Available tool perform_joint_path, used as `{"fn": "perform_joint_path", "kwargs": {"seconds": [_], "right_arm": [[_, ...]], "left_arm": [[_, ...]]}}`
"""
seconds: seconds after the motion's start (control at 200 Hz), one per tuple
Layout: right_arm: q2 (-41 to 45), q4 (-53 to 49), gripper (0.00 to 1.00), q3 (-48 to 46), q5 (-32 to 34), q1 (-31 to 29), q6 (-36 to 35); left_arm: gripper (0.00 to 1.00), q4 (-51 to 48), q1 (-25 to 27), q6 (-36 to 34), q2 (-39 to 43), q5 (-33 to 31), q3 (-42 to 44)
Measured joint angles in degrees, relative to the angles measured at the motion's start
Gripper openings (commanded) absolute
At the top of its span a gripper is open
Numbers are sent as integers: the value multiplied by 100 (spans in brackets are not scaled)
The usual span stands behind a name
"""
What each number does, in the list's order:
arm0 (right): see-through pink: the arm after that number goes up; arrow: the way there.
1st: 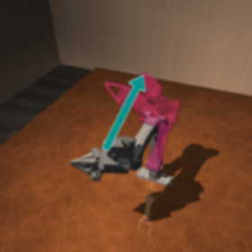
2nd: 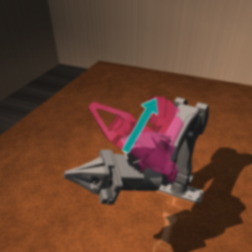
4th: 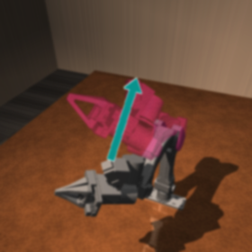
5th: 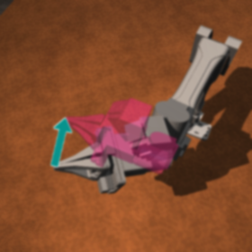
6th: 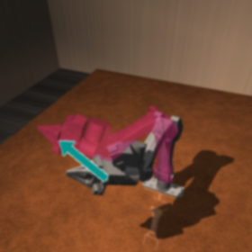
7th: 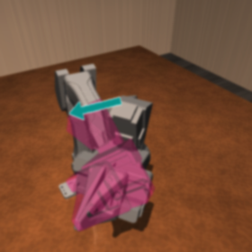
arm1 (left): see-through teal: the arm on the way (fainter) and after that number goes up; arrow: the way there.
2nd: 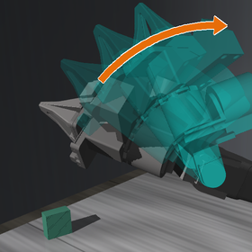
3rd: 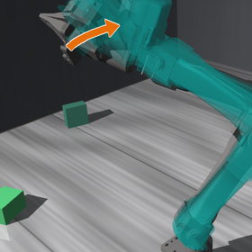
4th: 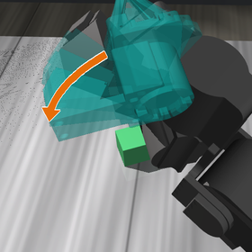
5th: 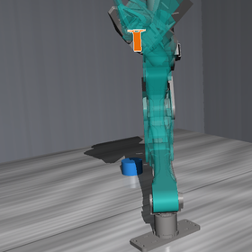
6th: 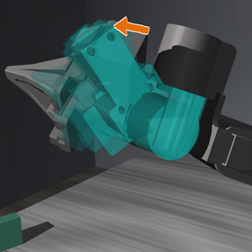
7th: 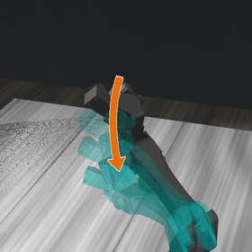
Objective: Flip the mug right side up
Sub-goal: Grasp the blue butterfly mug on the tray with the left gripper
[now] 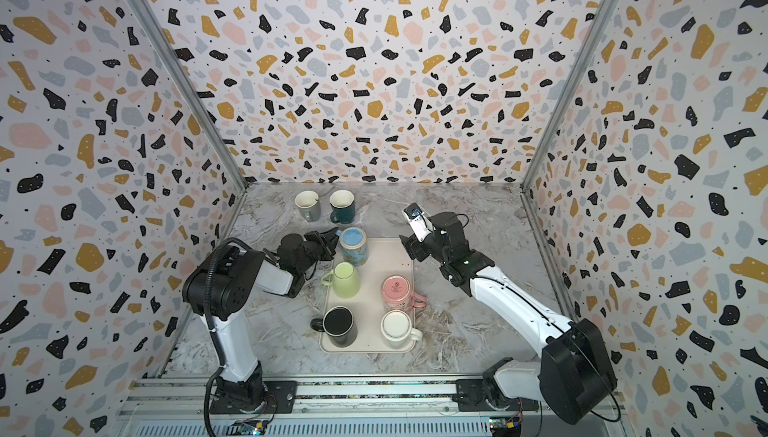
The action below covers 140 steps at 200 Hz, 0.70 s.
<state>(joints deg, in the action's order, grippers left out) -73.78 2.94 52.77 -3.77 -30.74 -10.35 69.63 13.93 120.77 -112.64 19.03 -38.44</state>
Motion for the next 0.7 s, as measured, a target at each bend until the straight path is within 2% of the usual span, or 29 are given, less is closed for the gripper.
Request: {"fn": "perform_joint_path", "kwargs": {"seconds": [0.245,0.701], "right_arm": [[0,-11,76,0,46,4,0],[0,-85,76,-11,81,4,0]], "left_arm": [[0,313,46,-2,-153,79,-101],[0,278,234,-234,-391,542,-857]]}}
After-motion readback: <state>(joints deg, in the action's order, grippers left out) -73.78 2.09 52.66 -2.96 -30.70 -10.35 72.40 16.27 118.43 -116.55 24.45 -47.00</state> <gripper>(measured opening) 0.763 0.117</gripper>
